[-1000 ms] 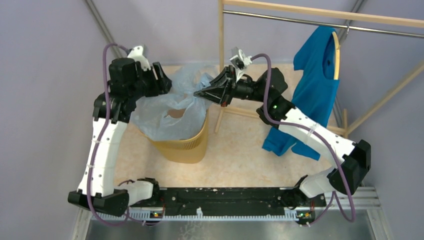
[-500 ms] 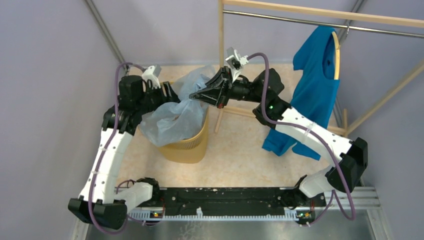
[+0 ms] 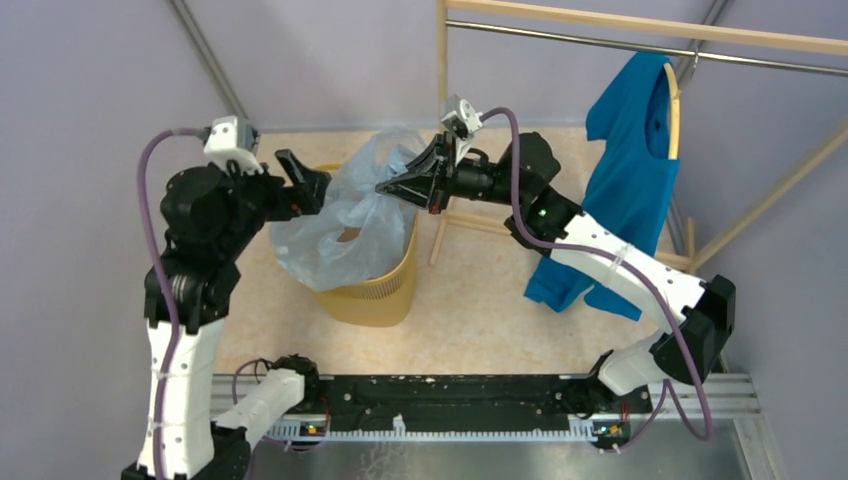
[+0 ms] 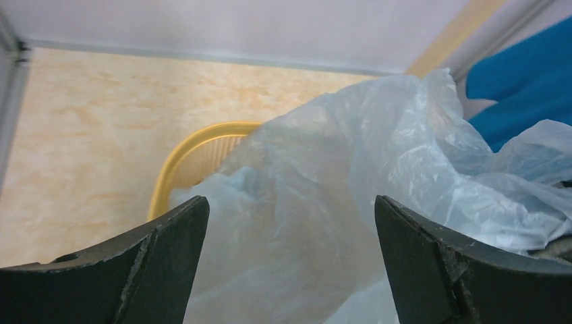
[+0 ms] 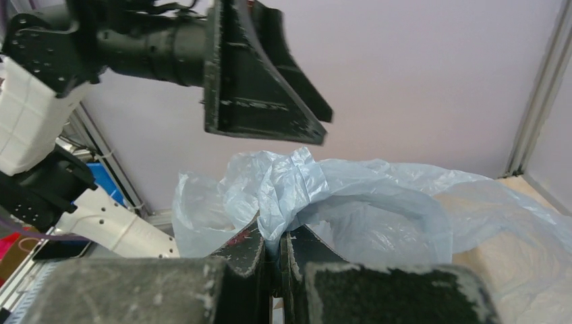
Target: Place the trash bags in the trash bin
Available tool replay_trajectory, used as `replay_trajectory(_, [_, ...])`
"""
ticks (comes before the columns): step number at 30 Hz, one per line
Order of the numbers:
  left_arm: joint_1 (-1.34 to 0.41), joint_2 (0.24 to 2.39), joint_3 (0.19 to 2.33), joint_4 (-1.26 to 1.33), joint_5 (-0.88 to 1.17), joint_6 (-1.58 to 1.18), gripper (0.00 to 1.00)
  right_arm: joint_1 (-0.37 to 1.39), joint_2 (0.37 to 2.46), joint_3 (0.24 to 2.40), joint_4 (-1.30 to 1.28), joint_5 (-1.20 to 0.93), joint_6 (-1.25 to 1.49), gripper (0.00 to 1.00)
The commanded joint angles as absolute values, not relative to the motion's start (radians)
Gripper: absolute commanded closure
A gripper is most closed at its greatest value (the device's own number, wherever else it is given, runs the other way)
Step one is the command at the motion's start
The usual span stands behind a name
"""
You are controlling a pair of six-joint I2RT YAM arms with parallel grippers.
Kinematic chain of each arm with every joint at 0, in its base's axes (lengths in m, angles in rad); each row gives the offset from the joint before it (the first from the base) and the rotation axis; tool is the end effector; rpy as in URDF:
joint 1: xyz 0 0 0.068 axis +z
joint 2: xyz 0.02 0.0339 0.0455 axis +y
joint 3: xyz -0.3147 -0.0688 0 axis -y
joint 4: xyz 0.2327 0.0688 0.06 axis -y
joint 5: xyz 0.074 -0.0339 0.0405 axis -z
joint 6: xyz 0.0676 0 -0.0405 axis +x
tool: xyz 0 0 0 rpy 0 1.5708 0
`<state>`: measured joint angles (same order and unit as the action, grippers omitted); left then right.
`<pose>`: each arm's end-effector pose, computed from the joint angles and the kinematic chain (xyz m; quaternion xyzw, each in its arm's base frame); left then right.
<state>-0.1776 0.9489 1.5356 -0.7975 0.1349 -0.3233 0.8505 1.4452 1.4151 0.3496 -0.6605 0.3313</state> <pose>0.1314 -0.0328 0.5186 -0.0142 0.7768 -0.2063 0.5948 0.1904 0.2798 0.5187 -0.3963 0.4679 0.5849 0.5310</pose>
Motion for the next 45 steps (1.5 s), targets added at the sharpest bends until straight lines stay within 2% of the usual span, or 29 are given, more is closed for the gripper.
replay_trajectory(1, [-0.176,0.876,1.482,-0.84,-0.07,-0.312,0.01,0.859,1.425,1.439,0.348,-0.639,0.289,1.0])
replay_trajectory(3, [-0.176,0.846,1.437,-0.845,-0.085,-0.314,0.01,0.86,1.43,1.441,0.345,-0.641,0.287,1.0])
replay_trajectory(5, [-0.176,0.83,1.396,-0.851,-0.056,-0.325,0.08,0.86,1.433,1.445,0.344,-0.641,0.286,1.0])
replay_trajectory(10, [-0.176,0.807,1.272,-0.783,0.196,-0.345,0.22,0.859,1.448,1.47,0.359,-0.594,0.317,1.0])
replay_trajectory(17, [-0.176,0.767,1.119,-0.625,0.345,-0.468,0.23,0.815,1.578,1.633,0.321,-0.612,0.382,1.0])
replay_trajectory(20, [-0.176,0.764,1.118,-0.591,0.401,-0.481,0.22,0.799,1.588,1.657,0.312,-0.621,0.391,1.0])
replay_trajectory(26, [-0.176,0.825,1.332,-0.73,0.163,-0.321,0.03,0.793,1.543,1.623,0.206,-0.667,0.282,1.0])
replay_trajectory(32, [-0.176,0.985,1.49,-0.92,-0.297,-0.284,0.02,0.793,1.465,1.554,0.144,-0.661,0.214,1.0])
replay_trajectory(37, [-0.176,0.952,1.458,-0.84,-0.373,-0.321,0.02,0.792,1.464,1.536,0.134,-0.697,0.22,1.0])
replay_trajectory(41, [-0.176,0.969,1.374,-0.815,-0.375,-0.33,0.11,0.808,1.492,1.537,0.167,-0.742,0.251,1.0])
replay_trajectory(45, [-0.176,0.954,1.287,-0.803,-0.332,-0.355,0.35,0.86,1.553,1.579,0.178,-0.771,0.265,1.0])
